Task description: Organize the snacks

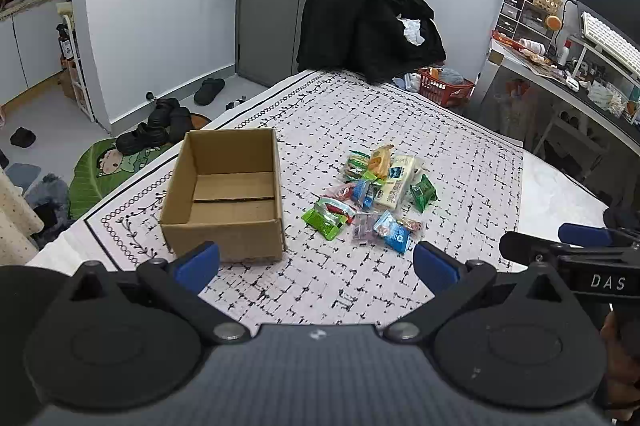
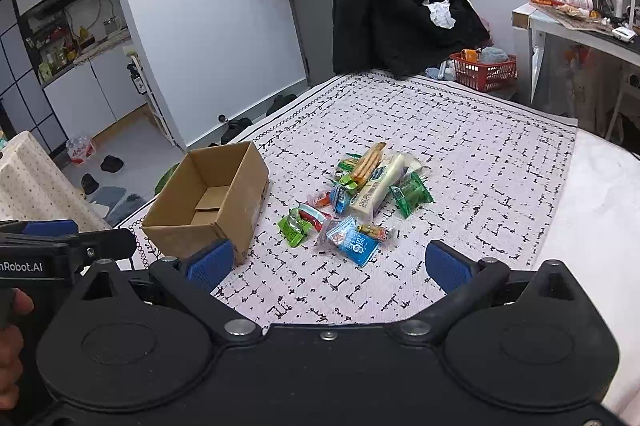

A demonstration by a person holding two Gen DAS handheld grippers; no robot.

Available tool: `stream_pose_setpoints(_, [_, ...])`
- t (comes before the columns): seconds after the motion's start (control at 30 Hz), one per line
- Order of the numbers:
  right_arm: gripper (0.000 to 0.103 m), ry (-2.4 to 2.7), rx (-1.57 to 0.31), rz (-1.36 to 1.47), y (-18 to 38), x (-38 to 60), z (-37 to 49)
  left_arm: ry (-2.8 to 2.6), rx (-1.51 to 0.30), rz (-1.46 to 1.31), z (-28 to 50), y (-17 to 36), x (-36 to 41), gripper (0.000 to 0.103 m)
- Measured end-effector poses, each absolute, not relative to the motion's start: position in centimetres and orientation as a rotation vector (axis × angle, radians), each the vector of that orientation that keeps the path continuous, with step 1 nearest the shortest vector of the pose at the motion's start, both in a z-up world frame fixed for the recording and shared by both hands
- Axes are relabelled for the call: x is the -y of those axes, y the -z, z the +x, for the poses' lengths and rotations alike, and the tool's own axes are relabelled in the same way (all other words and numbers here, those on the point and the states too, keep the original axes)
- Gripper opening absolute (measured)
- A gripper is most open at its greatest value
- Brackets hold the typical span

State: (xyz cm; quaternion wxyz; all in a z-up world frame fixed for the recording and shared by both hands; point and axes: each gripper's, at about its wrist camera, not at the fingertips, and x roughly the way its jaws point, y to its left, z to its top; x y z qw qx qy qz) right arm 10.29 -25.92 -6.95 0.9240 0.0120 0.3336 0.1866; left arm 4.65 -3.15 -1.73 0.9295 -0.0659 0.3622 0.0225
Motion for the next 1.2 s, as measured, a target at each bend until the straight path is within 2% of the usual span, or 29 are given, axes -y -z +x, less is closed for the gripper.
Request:
stream_pose_setpoints(0.73, [0.101, -0.401, -0.801, 0.228, 12.5, 28.7, 17.9, -0.032, -0.815, -0.195, 12.1, 6.7, 4.4, 0.100])
stream_pose_setpoints(0.87, [0.092, -0.395, -0.840, 0.272, 13.4, 29.0, 19.4, -0.024, -0.826, -0.219, 13.5, 8.0, 4.8, 0.098])
stream_pose_setpoints(1.0, [0.078, -0.395, -0.882, 0.338, 14.6, 29.6, 20.9, -0.015, -0.845, -0.249, 14.9, 9.2, 5.0, 0.094])
stream_pose_setpoints(1.2, [0.071, -0.394, -0.933, 0.403, 16.5, 29.9, 23.0, -0.003, -0.866, -0.279, 17.1, 10.8, 5.8, 0.084])
